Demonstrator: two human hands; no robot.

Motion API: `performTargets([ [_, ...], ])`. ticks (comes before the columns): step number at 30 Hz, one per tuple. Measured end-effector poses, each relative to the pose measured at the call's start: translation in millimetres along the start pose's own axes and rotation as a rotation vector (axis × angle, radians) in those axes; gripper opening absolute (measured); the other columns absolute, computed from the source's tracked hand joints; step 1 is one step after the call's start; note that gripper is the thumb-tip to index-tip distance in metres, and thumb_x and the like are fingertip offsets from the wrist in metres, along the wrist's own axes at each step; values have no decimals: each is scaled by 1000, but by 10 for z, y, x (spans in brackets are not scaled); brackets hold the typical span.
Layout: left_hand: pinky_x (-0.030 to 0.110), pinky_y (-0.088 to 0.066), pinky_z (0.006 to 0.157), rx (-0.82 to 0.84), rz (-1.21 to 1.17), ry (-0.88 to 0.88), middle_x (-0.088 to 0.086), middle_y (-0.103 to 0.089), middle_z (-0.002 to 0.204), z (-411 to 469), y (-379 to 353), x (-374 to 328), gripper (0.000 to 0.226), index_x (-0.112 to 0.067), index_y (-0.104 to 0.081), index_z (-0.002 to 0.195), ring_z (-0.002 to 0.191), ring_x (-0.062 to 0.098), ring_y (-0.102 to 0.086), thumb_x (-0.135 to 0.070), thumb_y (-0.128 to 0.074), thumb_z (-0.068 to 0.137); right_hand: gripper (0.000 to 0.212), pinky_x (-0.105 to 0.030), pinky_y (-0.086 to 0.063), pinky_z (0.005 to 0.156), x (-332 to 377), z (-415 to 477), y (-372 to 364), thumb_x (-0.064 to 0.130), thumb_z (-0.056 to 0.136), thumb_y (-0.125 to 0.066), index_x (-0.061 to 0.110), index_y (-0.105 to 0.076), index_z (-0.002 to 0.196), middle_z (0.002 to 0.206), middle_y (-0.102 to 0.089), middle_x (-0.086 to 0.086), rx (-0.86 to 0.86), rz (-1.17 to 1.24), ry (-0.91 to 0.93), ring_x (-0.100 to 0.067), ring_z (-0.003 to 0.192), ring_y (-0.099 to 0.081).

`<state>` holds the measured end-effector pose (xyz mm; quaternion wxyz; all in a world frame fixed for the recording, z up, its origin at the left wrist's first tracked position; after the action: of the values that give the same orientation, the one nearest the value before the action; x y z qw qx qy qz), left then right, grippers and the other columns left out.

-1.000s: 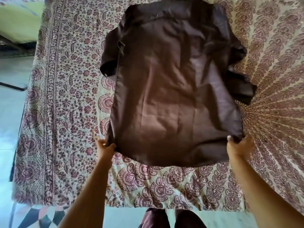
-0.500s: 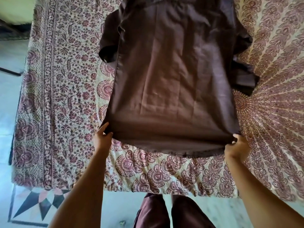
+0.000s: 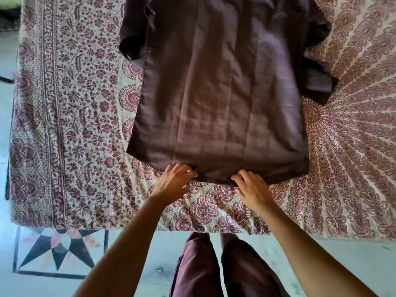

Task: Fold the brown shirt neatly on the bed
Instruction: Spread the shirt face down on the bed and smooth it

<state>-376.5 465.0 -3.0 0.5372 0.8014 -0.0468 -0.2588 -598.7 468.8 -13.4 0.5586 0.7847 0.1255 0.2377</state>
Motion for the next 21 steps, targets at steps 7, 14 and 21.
performTargets([
  [7,33,-51,77,92,-21,148,7,-69,100,137,53,28,26,-15,-67,104,90,25,-66,-10,-63,79,25,-29,-50,54,-47,102,72,20,60,-82,17,-65,78,79,-59,0,87,14,-5,-17,65,-60],
  [14,33,-51,73,187,-200,271,6,-68,99,233,225,178,22,-18,-65,102,85,26,-64,-20,-57,82,32,-33,-46,66,-85,149,111,37,70,-74,15,-59,87,85,-58,-4,125,98,-51,-24,74,-61],
  [21,37,-45,66,-123,-269,356,14,-66,79,604,823,241,21,-16,-55,101,77,37,-62,-27,-52,83,26,-35,-43,61,-179,394,274,31,83,-55,6,-57,87,83,-59,-11,-143,463,-324,-33,77,-60],
])
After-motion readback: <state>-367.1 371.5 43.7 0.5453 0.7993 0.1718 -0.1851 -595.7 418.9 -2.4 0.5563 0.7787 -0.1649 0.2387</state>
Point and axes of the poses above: each hand's wrist, its own z-axis towards the middle knuckle, its own y-axis out of the back of the hand, x = y × z, the point moved 5 cm from there along z, towards the middle knuckle
